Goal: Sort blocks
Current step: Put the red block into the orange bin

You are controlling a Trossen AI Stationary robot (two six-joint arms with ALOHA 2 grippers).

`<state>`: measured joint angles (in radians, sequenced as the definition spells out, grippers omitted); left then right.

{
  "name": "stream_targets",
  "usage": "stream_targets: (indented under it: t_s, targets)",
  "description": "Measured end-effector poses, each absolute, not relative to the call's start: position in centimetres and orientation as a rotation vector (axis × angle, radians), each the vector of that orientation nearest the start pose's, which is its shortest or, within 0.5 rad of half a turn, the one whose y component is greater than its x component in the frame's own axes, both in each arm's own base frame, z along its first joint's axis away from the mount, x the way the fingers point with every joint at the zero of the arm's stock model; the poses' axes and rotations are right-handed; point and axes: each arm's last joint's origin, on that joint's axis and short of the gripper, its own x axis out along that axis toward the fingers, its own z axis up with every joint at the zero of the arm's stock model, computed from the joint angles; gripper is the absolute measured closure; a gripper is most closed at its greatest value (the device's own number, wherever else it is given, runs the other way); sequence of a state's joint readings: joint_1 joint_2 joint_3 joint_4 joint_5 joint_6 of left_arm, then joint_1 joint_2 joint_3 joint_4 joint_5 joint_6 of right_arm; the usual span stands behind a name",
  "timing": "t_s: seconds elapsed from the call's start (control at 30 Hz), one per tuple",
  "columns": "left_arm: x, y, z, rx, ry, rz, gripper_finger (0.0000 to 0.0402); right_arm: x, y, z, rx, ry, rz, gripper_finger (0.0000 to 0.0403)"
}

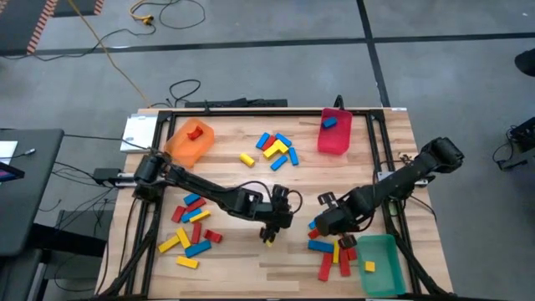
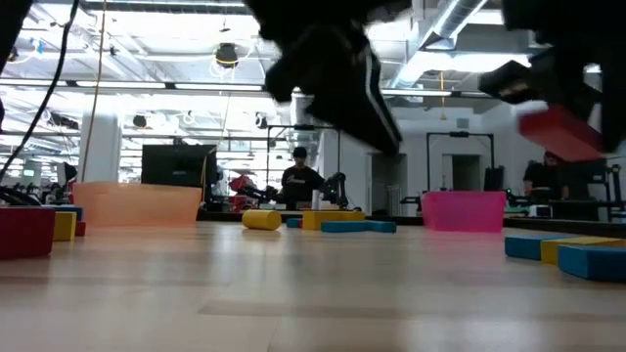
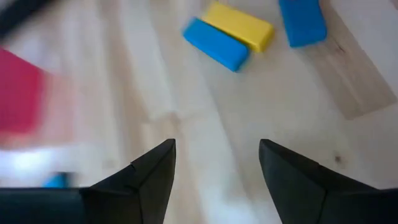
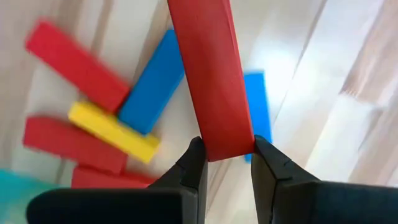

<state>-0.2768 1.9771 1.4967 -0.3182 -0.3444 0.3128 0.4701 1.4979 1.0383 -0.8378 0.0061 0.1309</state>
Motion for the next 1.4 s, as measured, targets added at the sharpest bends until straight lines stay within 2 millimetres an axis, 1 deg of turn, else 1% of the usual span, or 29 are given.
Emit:
stream_targets:
  t_s: [0.13, 0.3, 0.43, 0.53, 0.63, 0.73, 0.87, 1.0, 1.2, 1.4]
  targets:
    - [41.1, -11.6, 24.5, 0.645, 0.700, -0.080, 0.0181, 25.3, 12.1, 23.0, -0.192, 1.227, 0.319, 0.0315]
    - [40.0, -12.9, 26.6, 0.757, 0.633, -0.144, 0.0182, 26.3, 11.7, 24.3, -0.192, 1.123, 0.337, 0.0315]
    - [39.3, -14.7, 27.2, 0.880, 0.587, -0.185, 0.0182, 26.5, 10.8, 26.0, -0.159, 1.002, 0.329, 0.0315]
    - [38.8, -15.9, 27.4, 0.974, 0.571, -0.145, 0.0182, 26.4, 9.9, 27.5, -0.133, 0.911, 0.330, 0.0315]
    - [38.7, -16.4, 27.8, 1.021, 0.547, -0.064, 0.0182, 26.2, 9.2, 28.8, -0.109, 0.833, 0.330, 0.0315]
    - [38.9, -16.4, 28.2, 1.026, 0.528, 0.006, 0.0182, 26.0, 8.9, 29.5, -0.106, 0.792, 0.326, 0.0315]
    - [39.0, -16.3, 28.5, 1.018, 0.508, 0.048, 0.0182, 26.1, 8.8, 29.7, -0.110, 0.775, 0.330, 0.0315]
    - [39.0, -16.2, 28.5, 1.023, 0.516, 0.080, 0.0182, 26.2, 8.9, 29.3, -0.112, 0.796, 0.331, 0.0315]
    - [38.9, -16.1, 29.0, 1.022, 0.501, 0.088, 0.0182, 26.3, 8.9, 29.2, -0.115, 0.798, 0.332, 0.0315]
    - [38.8, -16.5, 29.2, 1.027, 0.482, 0.055, 0.0182, 26.4, 8.8, 29.1, -0.118, 0.803, 0.329, 0.0315]
